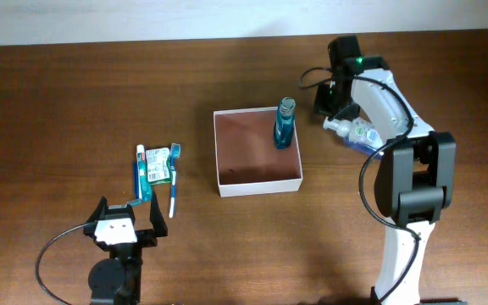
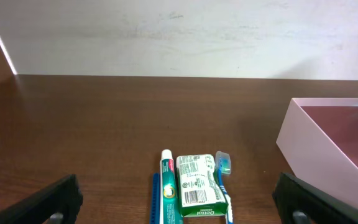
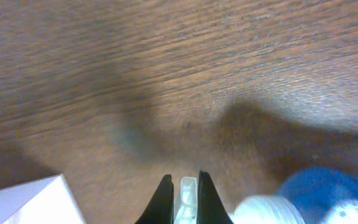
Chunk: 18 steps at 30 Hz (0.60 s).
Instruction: Pack container
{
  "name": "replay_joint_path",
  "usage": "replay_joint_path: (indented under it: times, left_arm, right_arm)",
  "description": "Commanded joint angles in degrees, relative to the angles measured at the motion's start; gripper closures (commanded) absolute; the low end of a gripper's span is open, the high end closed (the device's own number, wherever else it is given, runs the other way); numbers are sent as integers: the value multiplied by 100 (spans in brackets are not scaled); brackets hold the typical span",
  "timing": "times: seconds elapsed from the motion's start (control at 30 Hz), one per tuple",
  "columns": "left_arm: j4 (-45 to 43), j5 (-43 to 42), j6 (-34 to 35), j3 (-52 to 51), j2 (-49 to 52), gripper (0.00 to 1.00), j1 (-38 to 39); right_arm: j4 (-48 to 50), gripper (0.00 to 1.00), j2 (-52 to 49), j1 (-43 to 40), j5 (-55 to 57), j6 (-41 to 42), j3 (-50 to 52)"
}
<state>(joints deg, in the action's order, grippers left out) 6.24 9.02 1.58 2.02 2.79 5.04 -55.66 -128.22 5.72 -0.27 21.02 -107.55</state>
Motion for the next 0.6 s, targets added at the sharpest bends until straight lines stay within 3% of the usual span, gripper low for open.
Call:
replay_joint_path:
  times: [0.0,0.57]
  left_arm:
    - [-22,26,13,-48,0,0,-33]
    - [-22,24,13,-48,0,0,-33]
  right_arm:
    - [-254,96,223,31,94,26,-485]
    - [-1250,96,474,-15,-1270,28,-1958]
